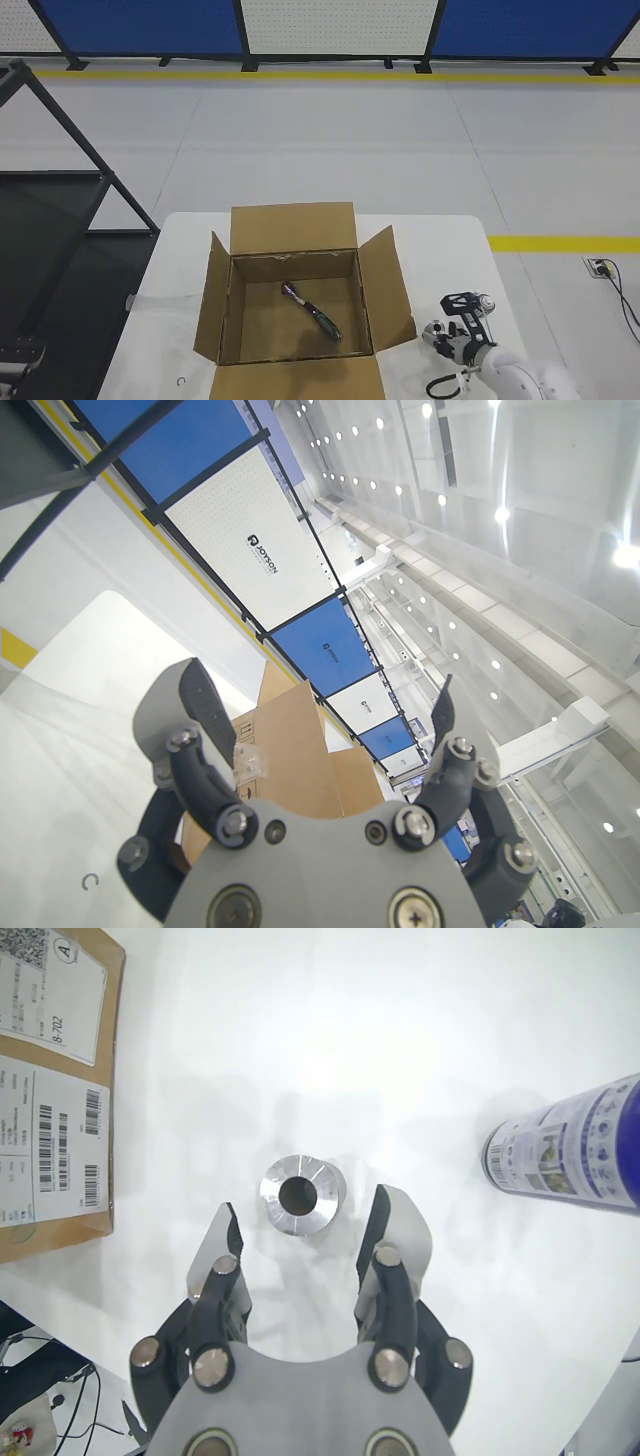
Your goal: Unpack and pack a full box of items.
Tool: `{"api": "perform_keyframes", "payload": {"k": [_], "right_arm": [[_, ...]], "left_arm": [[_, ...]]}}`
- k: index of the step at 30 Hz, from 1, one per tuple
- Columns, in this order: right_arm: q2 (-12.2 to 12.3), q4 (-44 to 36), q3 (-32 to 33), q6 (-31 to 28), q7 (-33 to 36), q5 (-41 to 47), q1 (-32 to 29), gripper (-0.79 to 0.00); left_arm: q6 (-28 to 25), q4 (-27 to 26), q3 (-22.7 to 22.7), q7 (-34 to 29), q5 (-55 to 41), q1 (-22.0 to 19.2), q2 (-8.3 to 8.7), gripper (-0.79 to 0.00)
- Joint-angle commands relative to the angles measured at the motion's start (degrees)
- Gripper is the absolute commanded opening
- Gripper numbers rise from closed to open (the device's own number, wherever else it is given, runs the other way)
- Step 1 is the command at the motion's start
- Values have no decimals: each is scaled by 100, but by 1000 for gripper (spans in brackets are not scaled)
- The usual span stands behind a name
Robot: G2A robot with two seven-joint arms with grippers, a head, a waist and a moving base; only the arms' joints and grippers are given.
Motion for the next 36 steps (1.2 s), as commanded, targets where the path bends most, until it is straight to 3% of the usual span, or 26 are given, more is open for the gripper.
{"api": "perform_keyframes", "payload": {"k": [1,4,6,8,15,24,28,32,36], "right_arm": [[2,62,-66,160,-45,-121,52,-403],[6,156,-169,250,-71,-141,136,-459],[13,197,-206,272,-70,-127,181,-588],[21,197,-231,289,-85,-120,202,-785],[63,-423,-145,351,-307,-96,-13,-785],[139,-2685,69,255,-430,-306,-496,-785],[162,-3763,-125,187,-399,-641,-577,-785],[174,-3793,-697,-288,-648,-775,-47,-785],[161,-3793,-1457,-606,-257,-795,651,-785]], "left_arm": [[0,0,0,0,0,0,0,0],[0,0,0,0,0,0,0,0],[0,0,0,0,0,0,0,0],[0,0,0,0,0,0,0,0],[0,0,0,0,0,0,0,0],[0,0,0,0,0,0,0,0],[0,0,0,0,0,0,0,0],[0,0,0,0,0,0,0,0],[0,0,0,0,0,0,0,0]]}}
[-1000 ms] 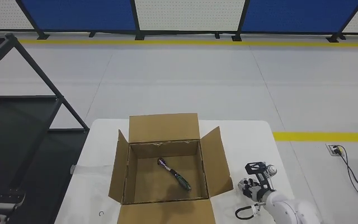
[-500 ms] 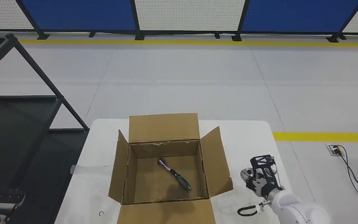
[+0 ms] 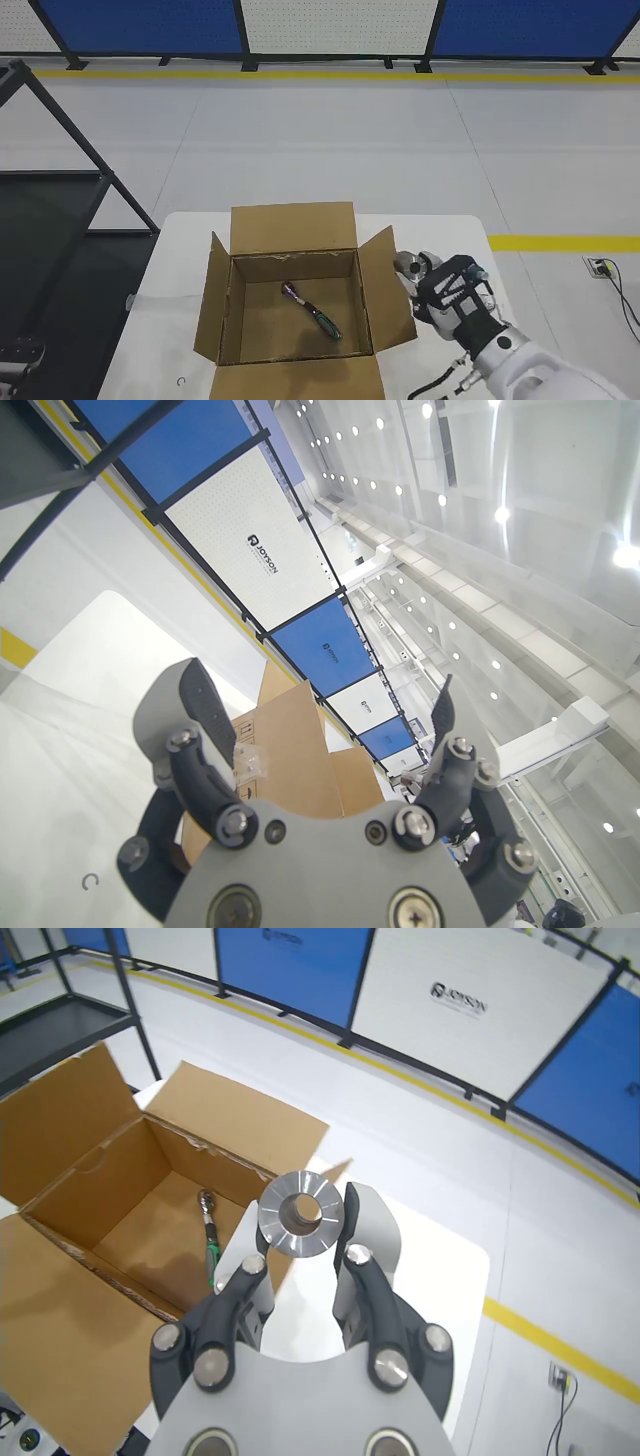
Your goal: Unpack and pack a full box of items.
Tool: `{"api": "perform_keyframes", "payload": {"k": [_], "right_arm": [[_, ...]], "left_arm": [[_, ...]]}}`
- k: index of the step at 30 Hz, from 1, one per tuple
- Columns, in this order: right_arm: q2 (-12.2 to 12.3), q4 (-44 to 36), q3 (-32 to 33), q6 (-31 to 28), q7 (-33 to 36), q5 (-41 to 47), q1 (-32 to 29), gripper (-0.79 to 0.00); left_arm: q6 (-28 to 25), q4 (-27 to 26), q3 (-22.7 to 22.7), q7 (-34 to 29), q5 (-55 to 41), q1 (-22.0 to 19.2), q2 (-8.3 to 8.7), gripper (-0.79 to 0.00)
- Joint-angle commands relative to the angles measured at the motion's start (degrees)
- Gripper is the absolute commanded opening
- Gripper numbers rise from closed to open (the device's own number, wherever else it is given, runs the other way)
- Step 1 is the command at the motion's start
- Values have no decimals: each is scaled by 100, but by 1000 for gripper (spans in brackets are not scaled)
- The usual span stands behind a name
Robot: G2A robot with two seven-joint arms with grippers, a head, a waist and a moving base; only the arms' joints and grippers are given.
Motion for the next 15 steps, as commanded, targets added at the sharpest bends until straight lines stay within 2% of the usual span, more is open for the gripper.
{"api": "perform_keyframes", "payload": {"k": [1,3,6,15], "right_arm": [[-15,-3,-441,-52,395,-14,361,-785],[-45,92,-900,-21,783,-27,698,-785],[-124,709,-1511,108,1056,44,1313,-785],[-463,3346,-2731,217,1041,1222,2917,-785]], "left_arm": [[0,0,0,0,0,0,0,0],[0,0,0,0,0,0,0,0],[0,0,0,0,0,0,0,0],[0,0,0,0,0,0,0,0]]}}
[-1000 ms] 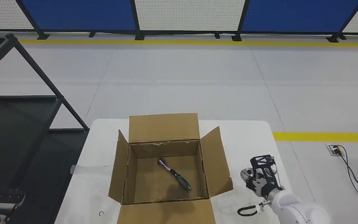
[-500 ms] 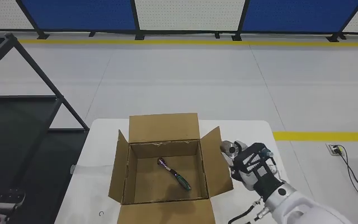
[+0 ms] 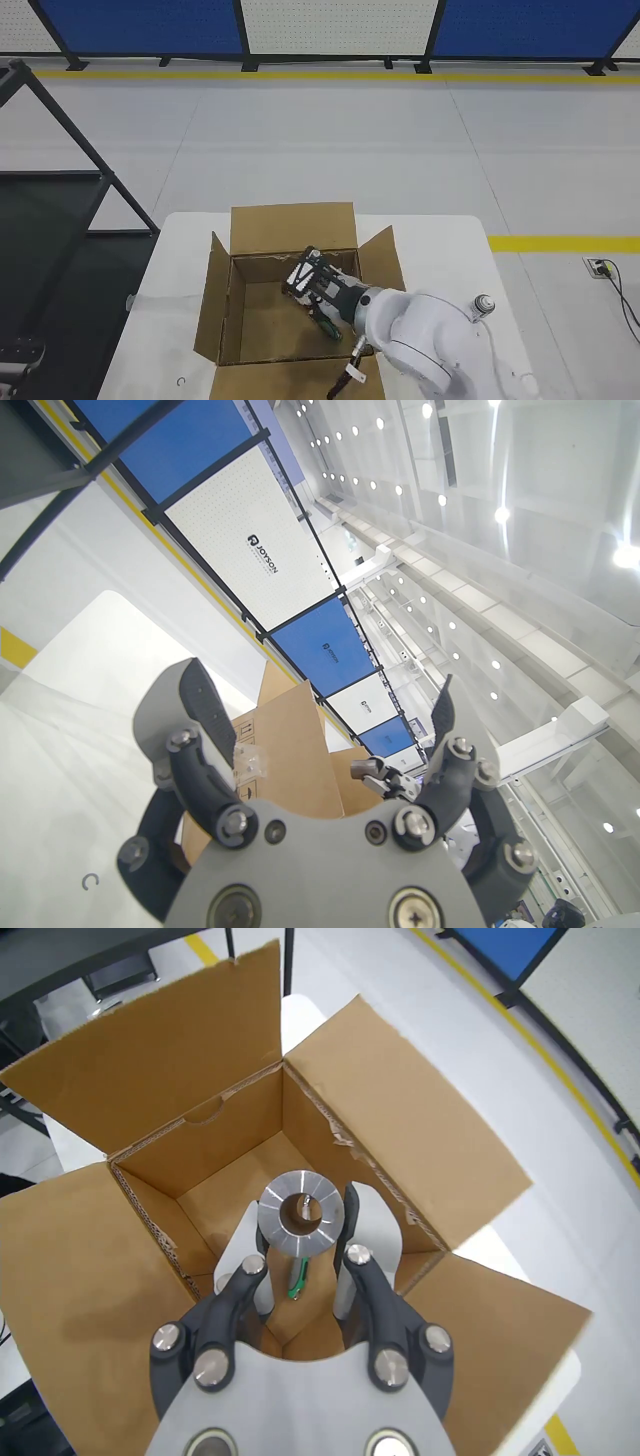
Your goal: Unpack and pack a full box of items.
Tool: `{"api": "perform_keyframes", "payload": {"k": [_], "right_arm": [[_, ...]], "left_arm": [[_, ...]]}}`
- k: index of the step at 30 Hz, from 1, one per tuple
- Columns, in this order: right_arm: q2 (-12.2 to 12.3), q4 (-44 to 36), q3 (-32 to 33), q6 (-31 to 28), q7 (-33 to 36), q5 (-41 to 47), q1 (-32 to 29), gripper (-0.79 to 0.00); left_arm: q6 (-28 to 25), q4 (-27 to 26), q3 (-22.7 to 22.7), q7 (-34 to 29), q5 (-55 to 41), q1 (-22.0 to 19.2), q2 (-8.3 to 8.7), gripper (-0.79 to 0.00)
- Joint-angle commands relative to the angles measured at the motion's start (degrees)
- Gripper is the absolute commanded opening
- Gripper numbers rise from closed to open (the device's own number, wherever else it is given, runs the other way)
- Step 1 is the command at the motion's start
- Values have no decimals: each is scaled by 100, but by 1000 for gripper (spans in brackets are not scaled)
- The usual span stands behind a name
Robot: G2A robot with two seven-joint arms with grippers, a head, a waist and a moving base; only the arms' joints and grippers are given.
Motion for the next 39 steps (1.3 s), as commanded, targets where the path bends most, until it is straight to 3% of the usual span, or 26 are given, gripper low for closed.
{"api": "perform_keyframes", "payload": {"k": [1,11,22,24,29,34,39], "right_arm": [[-77,627,-225,-24,-71,307,253,-785],[-507,3118,-1161,-452,-695,1325,1121,-785],[-991,4602,-1985,-404,-1115,1311,1608,-785],[-1063,4775,-2049,-383,-1166,1334,1663,-606],[-1195,5051,-2146,-366,-1253,1336,1748,-520],[-1278,5208,-2175,-348,-1297,1295,1791,-508],[-1314,5271,-2133,-352,-1315,1263,1794,-443]], "left_arm": [[0,0,0,0,0,0,0,0],[0,0,0,0,0,0,0,0],[0,0,0,0,0,0,0,0],[0,0,0,0,0,0,0,0],[0,0,0,0,0,0,0,0],[0,0,0,0,0,0,0,0],[0,0,0,0,0,0,0,0]]}}
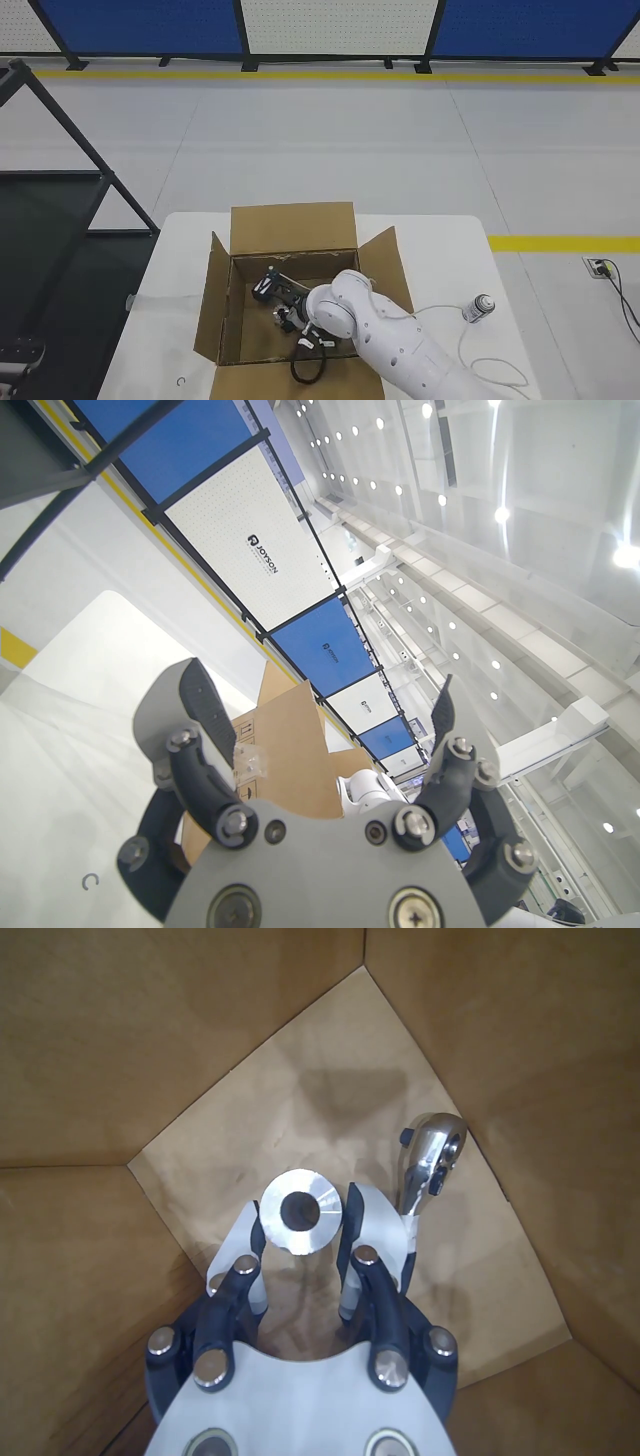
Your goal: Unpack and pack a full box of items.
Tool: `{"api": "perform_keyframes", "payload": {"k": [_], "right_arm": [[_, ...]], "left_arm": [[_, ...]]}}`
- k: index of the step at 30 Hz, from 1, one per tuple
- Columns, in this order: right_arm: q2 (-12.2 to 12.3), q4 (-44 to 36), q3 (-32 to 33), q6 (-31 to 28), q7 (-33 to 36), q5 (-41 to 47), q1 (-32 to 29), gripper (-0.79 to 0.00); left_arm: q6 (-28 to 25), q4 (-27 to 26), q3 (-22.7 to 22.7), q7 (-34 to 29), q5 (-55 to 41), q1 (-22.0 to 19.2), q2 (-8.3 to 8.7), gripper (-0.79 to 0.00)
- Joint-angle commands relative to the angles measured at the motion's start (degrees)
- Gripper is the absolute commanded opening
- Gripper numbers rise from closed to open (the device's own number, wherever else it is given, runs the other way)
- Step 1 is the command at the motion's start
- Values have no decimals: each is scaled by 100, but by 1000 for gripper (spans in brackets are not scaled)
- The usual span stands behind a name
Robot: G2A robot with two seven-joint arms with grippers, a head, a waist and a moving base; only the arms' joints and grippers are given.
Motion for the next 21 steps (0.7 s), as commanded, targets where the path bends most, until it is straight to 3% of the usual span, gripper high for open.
{"api": "perform_keyframes", "payload": {"k": [1,7,11,15,21], "right_arm": [[-6,5,26,14,-4,-32,-6,-440],[21,-179,151,86,-3,-163,-76,-434],[164,-768,445,168,-21,-322,-254,-434],[436,-1917,930,279,237,-703,-697,-434],[864,-4327,1888,155,784,-1327,-1746,-422]], "left_arm": [[0,0,0,0,0,0,0,0],[0,0,0,0,0,0,0,0],[0,0,0,0,0,0,0,0],[0,0,0,0,0,0,0,0],[0,0,0,0,0,0,0,0]]}}
